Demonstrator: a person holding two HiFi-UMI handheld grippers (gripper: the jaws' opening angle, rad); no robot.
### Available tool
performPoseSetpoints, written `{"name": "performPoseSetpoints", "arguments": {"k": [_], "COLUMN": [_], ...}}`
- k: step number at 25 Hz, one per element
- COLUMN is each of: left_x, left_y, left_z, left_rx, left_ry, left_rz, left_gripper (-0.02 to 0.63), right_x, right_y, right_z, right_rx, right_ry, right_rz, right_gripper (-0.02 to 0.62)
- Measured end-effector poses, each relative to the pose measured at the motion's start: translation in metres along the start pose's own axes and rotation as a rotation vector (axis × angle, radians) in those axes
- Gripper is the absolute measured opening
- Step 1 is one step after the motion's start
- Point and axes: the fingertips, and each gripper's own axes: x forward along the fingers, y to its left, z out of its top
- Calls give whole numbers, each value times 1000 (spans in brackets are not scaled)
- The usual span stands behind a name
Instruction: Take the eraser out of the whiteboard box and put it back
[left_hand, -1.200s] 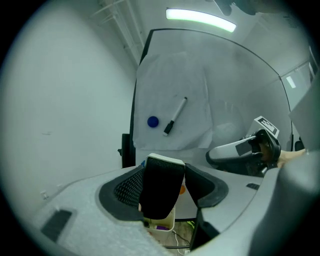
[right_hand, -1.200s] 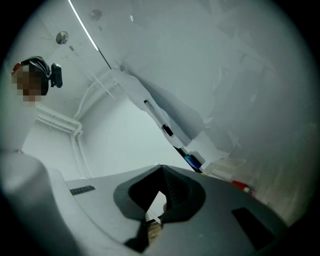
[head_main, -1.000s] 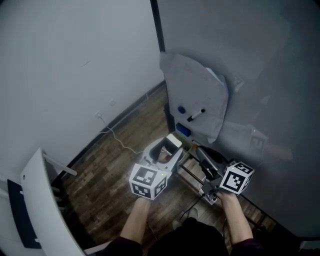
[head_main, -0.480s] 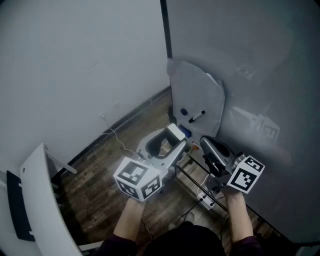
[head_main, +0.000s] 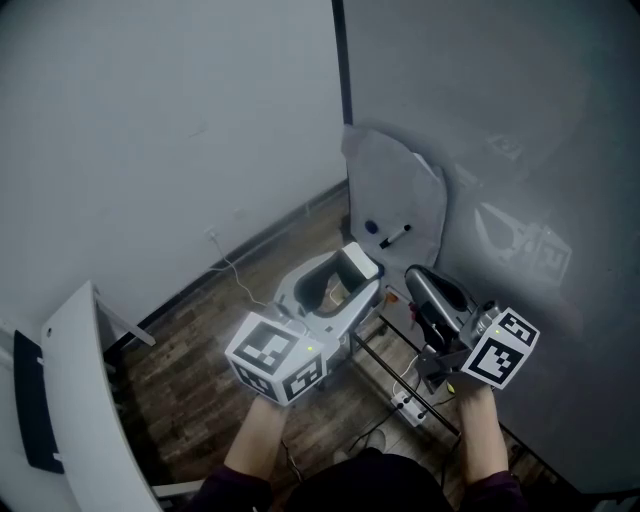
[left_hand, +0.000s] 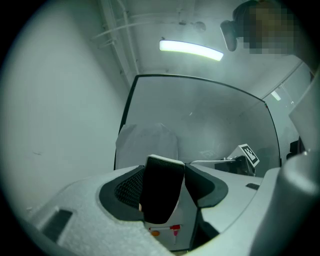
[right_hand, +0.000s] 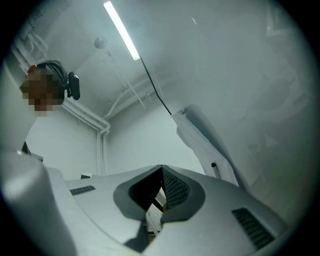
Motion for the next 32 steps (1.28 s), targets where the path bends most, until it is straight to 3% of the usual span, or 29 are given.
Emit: {"name": "performPoseSetpoints", "arguments": {"k": [21,32], "left_x": [0,8], "left_y": [1,12], "left_z": [1,-19], "left_rx": [15,-14], "left_ry": [-7,17], "left_rz": [8,18], "left_gripper": [247,247], "right_x": [-2,0], "right_y": [3,-11], "right_z": [2,-9], "right_rx": [-9,-8], "right_ry": [-7,8], "right_rz": [-4,-25], "right_gripper": [3,3]}}
